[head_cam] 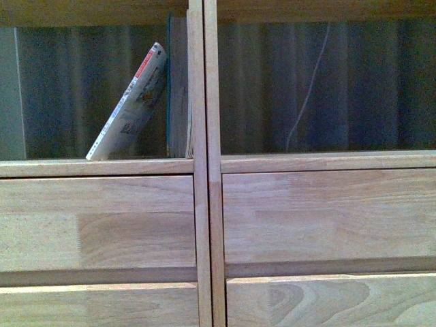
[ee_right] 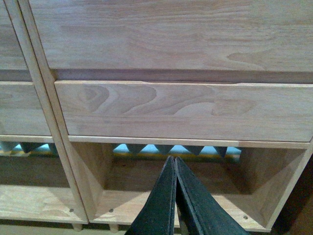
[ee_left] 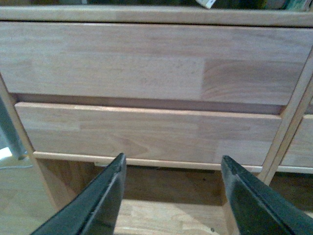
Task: Organize books on shelf
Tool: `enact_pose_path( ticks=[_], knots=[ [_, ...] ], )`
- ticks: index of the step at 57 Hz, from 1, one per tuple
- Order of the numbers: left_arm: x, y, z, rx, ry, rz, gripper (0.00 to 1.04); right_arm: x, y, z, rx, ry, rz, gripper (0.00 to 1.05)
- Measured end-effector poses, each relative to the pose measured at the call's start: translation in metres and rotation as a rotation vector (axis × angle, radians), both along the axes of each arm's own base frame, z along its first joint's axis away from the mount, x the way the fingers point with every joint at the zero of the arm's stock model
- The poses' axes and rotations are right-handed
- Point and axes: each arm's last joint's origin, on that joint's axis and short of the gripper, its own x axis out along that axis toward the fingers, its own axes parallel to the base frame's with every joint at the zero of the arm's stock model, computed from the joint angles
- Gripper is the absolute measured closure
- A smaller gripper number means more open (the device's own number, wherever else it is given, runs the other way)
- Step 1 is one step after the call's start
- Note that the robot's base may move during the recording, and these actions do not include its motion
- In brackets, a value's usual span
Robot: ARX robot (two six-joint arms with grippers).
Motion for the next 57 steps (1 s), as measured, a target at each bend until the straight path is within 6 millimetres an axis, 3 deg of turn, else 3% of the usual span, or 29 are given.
enact_pose_path(
  ticks=[17,57],
  knots=[
    [-0.006,0.0,-0.023,0.0,0.003,-0.004,1.02,0.0,0.0,0.0,0.0,0.0,-0.001,1.02],
    [-0.021,-0.001,-0.051,-0.001,-0.011,-0.005,1.02,0.0,0.0,0.0,0.0,-0.001,0.0,1.02]
  ],
)
